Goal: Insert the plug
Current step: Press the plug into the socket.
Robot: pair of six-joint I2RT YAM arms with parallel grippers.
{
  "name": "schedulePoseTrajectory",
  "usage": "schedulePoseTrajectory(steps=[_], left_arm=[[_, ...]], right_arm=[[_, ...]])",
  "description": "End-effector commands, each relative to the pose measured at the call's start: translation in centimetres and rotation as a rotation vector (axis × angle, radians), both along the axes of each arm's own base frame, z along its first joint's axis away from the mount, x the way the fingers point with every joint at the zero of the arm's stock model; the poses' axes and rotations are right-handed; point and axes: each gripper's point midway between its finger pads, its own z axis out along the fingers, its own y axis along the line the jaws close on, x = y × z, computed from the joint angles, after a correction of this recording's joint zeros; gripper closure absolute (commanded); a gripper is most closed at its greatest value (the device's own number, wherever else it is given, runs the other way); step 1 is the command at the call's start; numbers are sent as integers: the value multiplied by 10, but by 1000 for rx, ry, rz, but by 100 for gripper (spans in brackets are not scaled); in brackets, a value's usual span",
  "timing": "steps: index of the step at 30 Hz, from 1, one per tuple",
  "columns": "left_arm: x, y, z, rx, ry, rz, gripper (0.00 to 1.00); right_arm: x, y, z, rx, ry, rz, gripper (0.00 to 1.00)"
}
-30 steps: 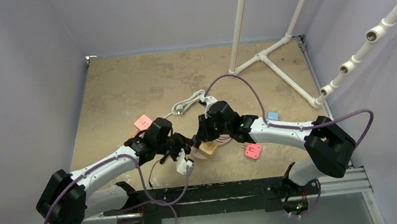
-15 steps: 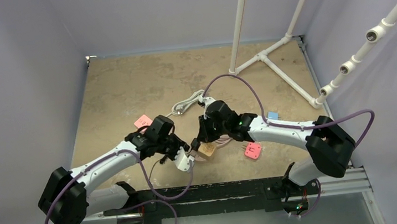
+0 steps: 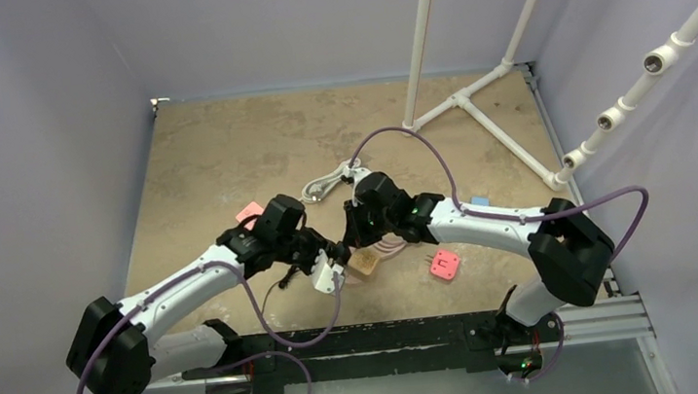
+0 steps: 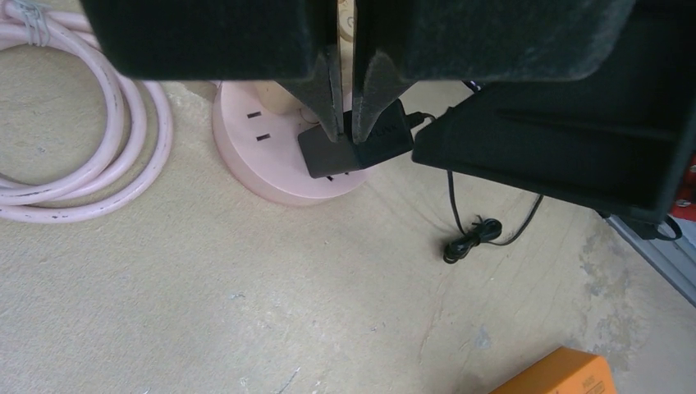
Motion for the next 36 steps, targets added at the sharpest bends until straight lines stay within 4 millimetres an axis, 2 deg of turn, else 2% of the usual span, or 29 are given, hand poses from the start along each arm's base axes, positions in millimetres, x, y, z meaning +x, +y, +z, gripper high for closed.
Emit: schedulePoseTrajectory(steps=[1, 7, 11, 23, 31, 36], left_arm=[[-5, -11, -1, 1, 12, -118, 76], [-6, -17, -8, -6, 9, -167, 77], [-2, -21, -8, -7, -5, -177, 77], [-10, -22, -24, 35, -21, -267, 80], [-21, -5, -46, 104, 18, -267, 81], [-21, -3, -50, 104, 14, -254, 81]], right_arm=[[-33, -51, -60, -282, 131, 6, 97], [-38, -61, -63, -315, 146, -3, 99], [-40, -61, -67, -321, 159, 9, 99], [-52, -66, -81, -338, 199, 35, 100], [-57, -69, -89, -358, 215, 43, 100], [-60, -70, -93, -378, 226, 46, 100]])
